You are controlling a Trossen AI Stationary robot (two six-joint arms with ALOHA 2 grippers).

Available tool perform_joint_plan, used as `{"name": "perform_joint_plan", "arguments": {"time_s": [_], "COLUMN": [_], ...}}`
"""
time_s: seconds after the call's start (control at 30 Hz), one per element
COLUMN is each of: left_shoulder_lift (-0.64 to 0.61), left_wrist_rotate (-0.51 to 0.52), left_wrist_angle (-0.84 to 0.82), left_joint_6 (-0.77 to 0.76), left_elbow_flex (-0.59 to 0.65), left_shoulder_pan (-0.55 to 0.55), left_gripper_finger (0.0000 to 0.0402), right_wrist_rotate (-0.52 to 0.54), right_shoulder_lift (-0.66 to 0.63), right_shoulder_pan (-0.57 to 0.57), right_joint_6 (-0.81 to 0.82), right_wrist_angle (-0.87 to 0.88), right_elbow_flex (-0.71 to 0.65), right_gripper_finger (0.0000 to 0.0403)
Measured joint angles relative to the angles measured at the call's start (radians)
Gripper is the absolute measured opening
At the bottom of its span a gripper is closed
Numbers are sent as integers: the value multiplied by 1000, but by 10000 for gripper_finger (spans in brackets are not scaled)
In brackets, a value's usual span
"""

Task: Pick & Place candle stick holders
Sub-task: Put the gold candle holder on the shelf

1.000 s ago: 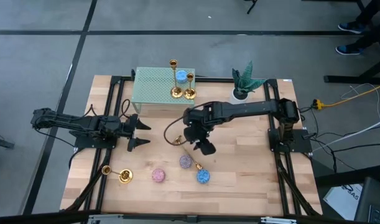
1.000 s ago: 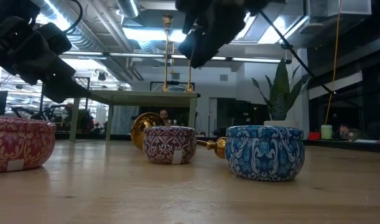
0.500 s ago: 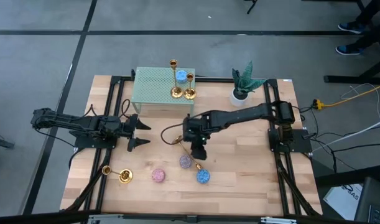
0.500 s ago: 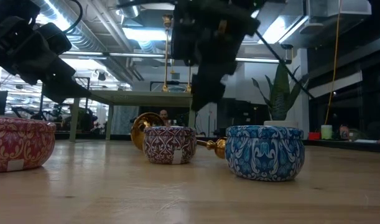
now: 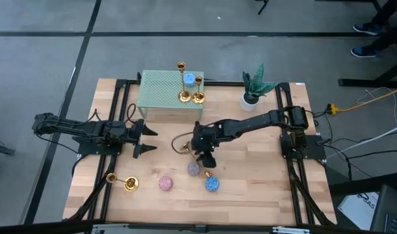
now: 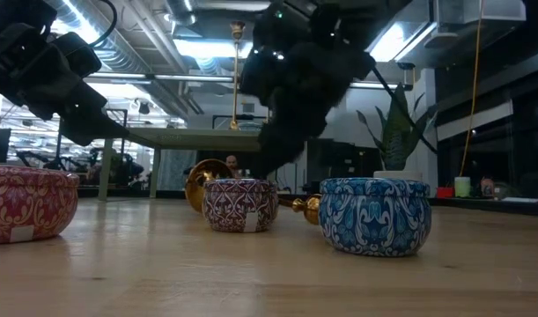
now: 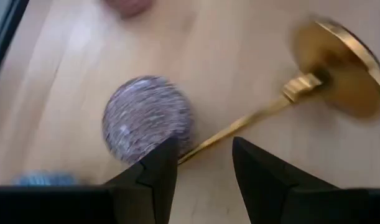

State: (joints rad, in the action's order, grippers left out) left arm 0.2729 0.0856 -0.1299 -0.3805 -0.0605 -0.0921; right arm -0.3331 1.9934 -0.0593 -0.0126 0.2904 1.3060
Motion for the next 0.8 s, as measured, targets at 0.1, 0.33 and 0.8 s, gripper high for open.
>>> {"name": "perform_joint_plan", "arguments": {"time_s": [0.1,0.33,0.8], "left_shoulder_lift": [0,0,0], "left_wrist_rotate": [0,0,0], "left_wrist_angle": [0,0,0], "left_joint_6": [0,0,0], "left_elbow_flex": [0,0,0], "left_shoulder_pan": [0,0,0], "left_gripper_finger": [354,353,354], "right_wrist_rotate": [-1,0,69], "right_shoulder_lift": [-4,-28,-23], "right_shoulder_pan": [-7,-6,-17], "right_joint_6": [-227,-855,-1514], "right_wrist_angle": [-19,-43,-63], "right_elbow_flex": [0,2,-8], "right_gripper_finger": [155,155,155]}}
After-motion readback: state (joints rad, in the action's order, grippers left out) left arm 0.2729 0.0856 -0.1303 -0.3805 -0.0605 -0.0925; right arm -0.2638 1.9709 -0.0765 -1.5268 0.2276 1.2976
